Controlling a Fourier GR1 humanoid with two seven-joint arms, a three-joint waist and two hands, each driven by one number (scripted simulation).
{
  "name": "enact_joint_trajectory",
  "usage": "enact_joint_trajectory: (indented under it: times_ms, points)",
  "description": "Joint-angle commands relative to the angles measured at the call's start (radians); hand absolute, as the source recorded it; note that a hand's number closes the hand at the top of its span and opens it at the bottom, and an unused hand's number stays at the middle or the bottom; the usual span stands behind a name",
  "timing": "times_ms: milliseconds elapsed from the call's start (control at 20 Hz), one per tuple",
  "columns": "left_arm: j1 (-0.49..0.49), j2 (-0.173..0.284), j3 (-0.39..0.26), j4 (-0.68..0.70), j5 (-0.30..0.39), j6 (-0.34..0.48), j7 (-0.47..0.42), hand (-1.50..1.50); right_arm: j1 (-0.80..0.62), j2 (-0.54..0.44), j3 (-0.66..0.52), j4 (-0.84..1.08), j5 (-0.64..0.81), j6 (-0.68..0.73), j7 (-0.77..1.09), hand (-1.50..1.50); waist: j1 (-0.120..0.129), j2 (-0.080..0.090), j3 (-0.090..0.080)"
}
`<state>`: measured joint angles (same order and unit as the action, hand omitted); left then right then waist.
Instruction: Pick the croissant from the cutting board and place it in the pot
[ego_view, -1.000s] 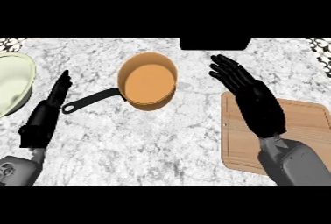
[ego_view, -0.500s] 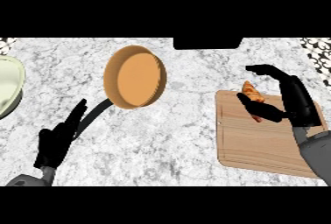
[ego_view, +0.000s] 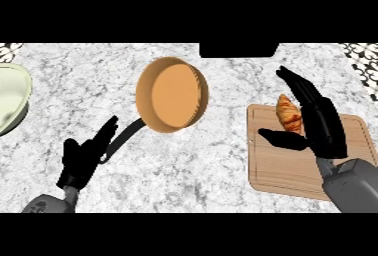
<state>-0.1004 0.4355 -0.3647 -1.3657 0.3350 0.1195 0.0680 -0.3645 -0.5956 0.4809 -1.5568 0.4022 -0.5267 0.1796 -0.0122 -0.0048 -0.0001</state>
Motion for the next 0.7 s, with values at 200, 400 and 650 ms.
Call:
enact_joint_trajectory:
  times_ms: [200, 400, 650]
  points:
    - [-0.022, -0.02, 0.025, -0.014, 0.019, -0.047, 0.022, 0.0, -0.102, 0.051, -0.006, -0.051, 0.038, 0.223, 0.454, -1.5, 0.016, 0.003, -0.001]
    - [-0.035, -0.107, -0.031, 0.047, -0.067, -0.002, -0.009, 0.0, -0.167, 0.086, -0.072, 0.025, -0.017, 0.31, 0.522, -1.5, 0.015, 0.006, -0.001]
    - [-0.073, -0.05, 0.032, 0.038, -0.024, -0.057, 0.025, 0.0, -0.195, 0.118, -0.035, 0.179, -0.083, 0.473, 0.583, -1.5, 0.021, 0.008, -0.001]
